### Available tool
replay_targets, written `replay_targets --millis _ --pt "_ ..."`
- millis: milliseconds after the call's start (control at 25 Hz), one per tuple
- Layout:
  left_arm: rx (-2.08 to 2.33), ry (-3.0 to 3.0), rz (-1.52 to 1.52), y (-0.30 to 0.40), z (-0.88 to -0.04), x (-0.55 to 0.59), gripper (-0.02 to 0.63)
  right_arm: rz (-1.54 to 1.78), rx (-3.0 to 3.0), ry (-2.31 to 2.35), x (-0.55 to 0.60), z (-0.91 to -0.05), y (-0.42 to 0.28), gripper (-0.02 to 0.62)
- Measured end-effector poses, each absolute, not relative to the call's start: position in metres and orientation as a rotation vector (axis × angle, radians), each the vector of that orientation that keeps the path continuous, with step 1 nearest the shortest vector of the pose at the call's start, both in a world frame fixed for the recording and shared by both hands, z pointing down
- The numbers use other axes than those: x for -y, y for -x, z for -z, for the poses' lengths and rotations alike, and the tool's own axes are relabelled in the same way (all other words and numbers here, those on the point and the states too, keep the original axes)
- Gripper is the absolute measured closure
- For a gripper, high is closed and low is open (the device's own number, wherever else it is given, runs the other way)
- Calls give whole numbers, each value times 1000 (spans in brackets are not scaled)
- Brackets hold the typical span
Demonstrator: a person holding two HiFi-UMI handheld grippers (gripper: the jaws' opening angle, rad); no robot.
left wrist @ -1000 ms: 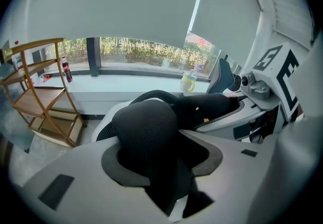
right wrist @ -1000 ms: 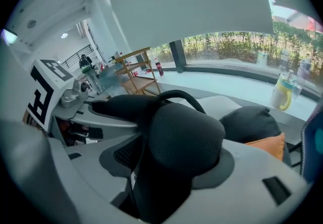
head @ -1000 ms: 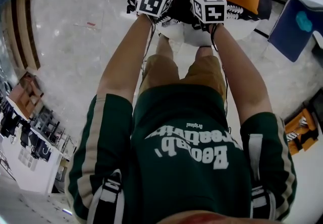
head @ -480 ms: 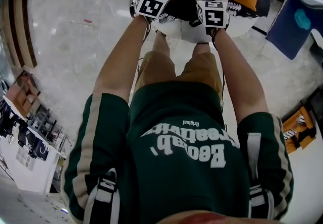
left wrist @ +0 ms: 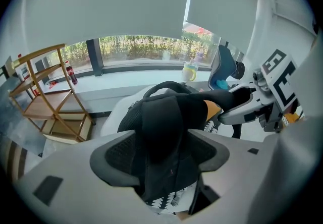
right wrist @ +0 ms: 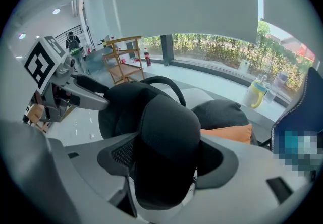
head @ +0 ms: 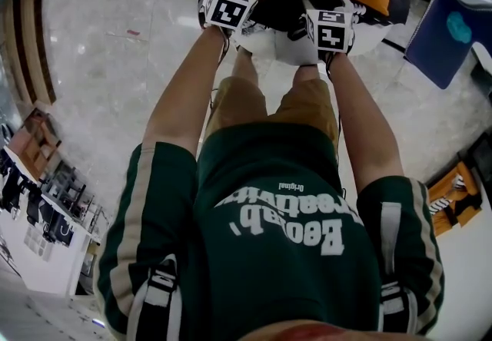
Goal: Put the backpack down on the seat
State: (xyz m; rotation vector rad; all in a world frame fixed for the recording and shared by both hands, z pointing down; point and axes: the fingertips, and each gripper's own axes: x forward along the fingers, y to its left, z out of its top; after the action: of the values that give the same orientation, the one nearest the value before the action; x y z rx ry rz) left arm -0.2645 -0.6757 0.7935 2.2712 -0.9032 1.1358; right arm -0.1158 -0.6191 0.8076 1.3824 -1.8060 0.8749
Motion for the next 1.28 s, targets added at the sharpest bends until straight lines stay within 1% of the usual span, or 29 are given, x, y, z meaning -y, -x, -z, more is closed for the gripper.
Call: replay_targets --millis 200,400,560,680,960,1240,1280 --pt "892 -2261 -1130 271 -794 670 281 -860 1798 -1415 611 -802 119 307" --pt "890 -2273 -1111 262 -790 666 281 -838 1817 -1415 605 -795 120 307" --pt "876 -2271 -1113 252 -792 669 281 -847 1835 -1409 615 -794 121 307" --pt "872 -2267 -1113 254 -794 666 281 -851 1852 -1406 622 -798 132 307" --pt "888 -2256 -1094 260 -794 665 281 -846 1905 -1435 629 -791 133 308" --pt "925 -2326 -1010 245 -750 682 286 -764 2028 -1421 654 -749 141 311" --pt "935 -2343 -996 243 -744 684 311 -743 2046 -1419 657 -743 143 313"
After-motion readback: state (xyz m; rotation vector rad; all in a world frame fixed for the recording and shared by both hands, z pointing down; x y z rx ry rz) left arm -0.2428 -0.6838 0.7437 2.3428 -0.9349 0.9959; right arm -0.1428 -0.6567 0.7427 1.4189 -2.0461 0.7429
